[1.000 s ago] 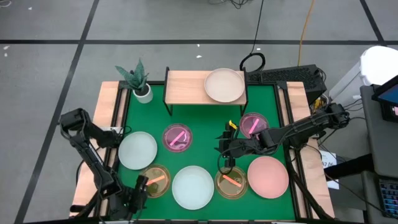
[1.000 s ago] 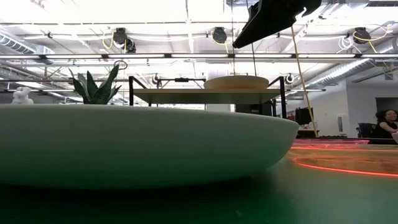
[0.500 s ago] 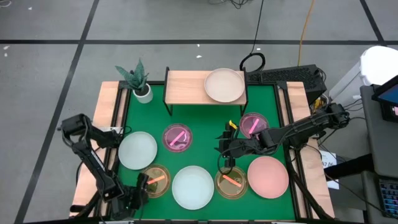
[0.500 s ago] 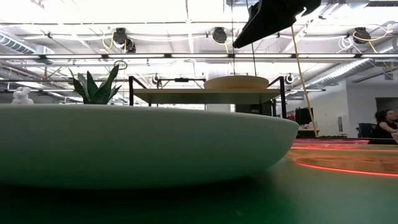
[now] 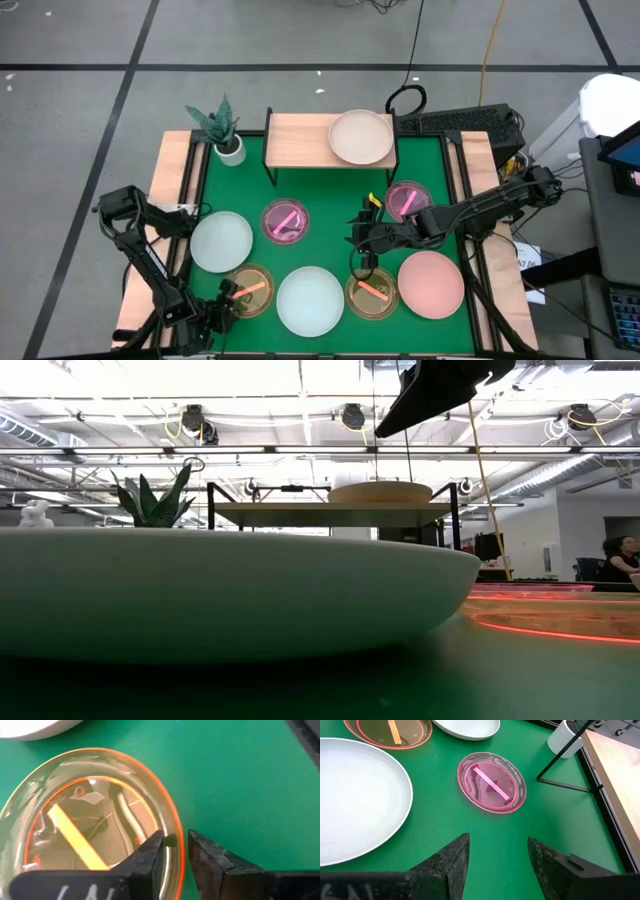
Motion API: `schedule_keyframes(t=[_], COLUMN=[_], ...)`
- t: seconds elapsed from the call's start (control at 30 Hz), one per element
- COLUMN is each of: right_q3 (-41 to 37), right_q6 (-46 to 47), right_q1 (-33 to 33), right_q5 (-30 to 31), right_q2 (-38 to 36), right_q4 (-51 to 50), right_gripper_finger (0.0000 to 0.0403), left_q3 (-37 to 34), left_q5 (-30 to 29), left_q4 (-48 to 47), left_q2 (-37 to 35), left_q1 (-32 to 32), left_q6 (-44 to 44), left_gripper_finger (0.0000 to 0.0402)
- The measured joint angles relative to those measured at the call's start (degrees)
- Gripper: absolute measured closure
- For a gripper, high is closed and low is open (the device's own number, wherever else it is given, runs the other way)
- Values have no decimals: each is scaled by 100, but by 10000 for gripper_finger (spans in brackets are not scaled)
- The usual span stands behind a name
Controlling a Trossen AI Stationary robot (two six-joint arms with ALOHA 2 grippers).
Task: Place and stack plates onto a shelf
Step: Put the left transparent orange plate on the shelf
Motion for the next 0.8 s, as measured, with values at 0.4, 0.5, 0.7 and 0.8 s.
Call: schedule_keyframes(t=[0.4, 0.5, 0.7, 0.8], right_q3=[0, 0, 0, 0], right_q6=[0, 0, 0, 0], right_q1=[0, 0, 0, 0], right_q5=[-2, -2, -2, -2], right_q2=[0, 0, 0, 0], right_q4=[-4, -4, -7, -7], right_gripper_finger=[222, 222, 222, 222], left_q3=[0, 0, 0, -2], left_q5=[-303, -359, -450, -493], left_q4=[-355, -467, -485, -591], left_q2=[2, 2, 2, 2], left_q1=[7, 7, 7, 7], left_q6=[-316, -441, -480, -518], left_gripper_finger=[326, 326, 326, 326])
